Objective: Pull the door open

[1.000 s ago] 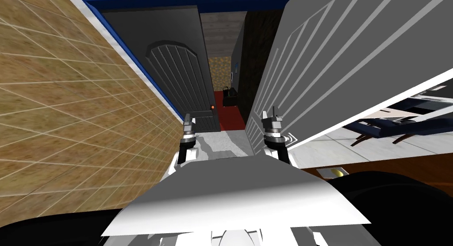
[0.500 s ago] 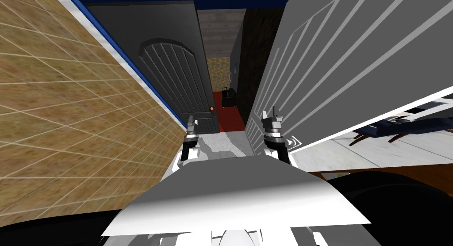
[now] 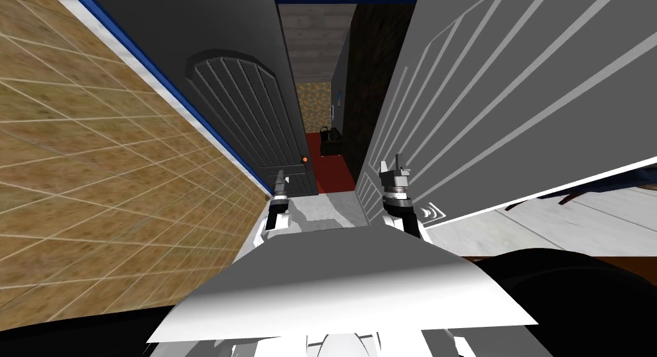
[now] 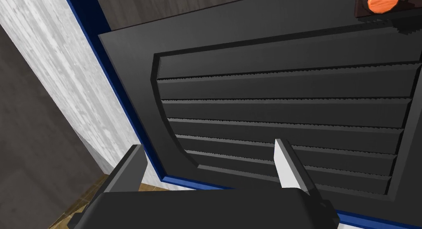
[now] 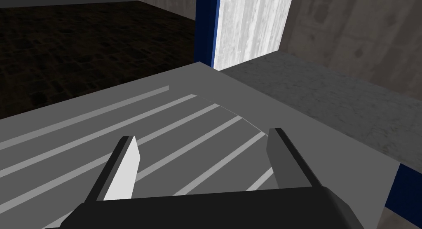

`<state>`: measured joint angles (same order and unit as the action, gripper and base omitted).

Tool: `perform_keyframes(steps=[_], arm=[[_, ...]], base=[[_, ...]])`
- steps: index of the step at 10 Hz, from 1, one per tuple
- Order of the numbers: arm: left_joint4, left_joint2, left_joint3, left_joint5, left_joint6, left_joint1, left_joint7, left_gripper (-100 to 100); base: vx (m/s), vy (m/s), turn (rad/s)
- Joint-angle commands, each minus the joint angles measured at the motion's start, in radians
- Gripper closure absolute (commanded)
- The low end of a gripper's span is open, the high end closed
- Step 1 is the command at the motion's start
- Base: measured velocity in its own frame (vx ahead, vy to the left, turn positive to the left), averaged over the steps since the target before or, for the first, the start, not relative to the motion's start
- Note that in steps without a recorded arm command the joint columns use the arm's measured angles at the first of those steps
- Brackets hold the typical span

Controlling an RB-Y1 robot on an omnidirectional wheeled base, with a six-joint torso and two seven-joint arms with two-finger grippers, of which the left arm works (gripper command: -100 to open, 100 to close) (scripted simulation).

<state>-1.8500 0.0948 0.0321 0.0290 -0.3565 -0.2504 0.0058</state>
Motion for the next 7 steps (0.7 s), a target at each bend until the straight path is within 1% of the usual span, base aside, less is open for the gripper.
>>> perform_keyframes(steps=[1,7], arm=[[0.042,0.002,0.003,-0.005,0.001,0.014,0.006,-100],[0.172,0.006,0.012,-0.020,0.022,0.063,0.023,-100]], base=[[0.099,0.014,-0.043],[0.095,0.009,-0.040]])
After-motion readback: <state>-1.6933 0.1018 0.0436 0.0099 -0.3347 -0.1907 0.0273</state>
